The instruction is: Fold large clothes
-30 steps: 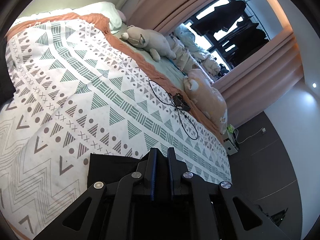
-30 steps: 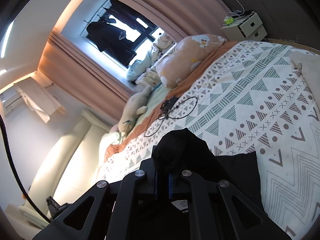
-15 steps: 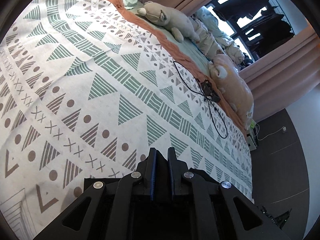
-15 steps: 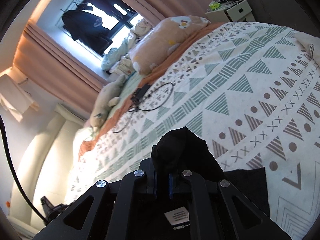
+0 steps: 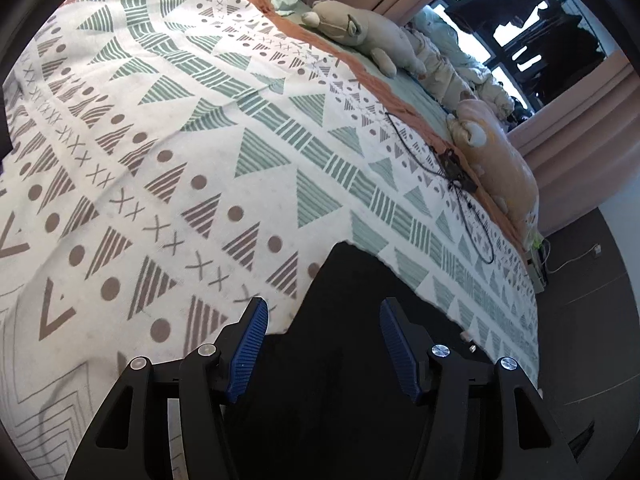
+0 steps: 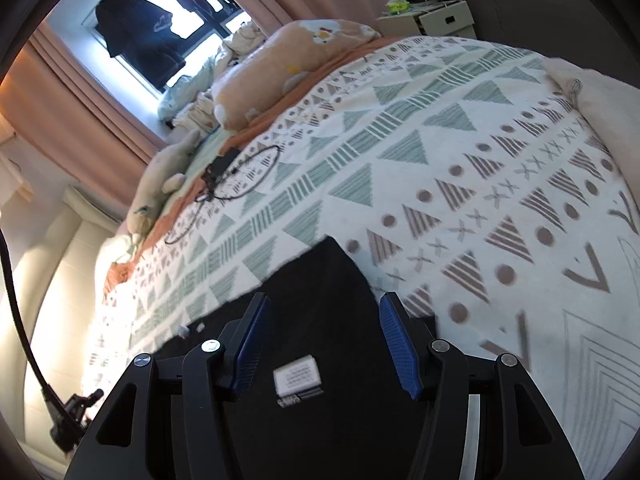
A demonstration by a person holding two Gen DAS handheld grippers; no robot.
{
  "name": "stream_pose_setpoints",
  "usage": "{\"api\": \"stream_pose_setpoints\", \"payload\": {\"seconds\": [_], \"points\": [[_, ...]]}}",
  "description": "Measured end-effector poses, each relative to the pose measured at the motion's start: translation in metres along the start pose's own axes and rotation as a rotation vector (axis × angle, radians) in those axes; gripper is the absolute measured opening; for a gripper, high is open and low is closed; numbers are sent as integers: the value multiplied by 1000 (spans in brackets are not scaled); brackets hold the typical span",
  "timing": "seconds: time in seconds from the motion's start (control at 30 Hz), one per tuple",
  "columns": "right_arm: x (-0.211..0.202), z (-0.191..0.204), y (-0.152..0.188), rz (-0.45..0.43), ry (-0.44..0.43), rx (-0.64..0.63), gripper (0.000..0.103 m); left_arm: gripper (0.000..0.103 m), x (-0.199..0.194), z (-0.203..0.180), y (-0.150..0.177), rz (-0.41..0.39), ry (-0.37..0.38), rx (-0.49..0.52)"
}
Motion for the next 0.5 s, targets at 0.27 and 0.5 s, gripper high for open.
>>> {"api": "stream_pose_setpoints", "payload": {"seconds": [0.27,0.5], "points": [[-29,-32,42,82,49,-13,57,60,-14,41,54,77,-38,0],[-51,-48,86,157,85,-47,57,58,-36,63,94,121,-39,7]]}}
Point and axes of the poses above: each gripper's, at about its wrist camera, not at the fingertips, and x roughly the way its jaws point, z to its left, y to its underside, the point moved 7 cm from there along x, roughly the way its jaws point, and after that the axes turned 3 degrees about -y, right-handed, at the moved point
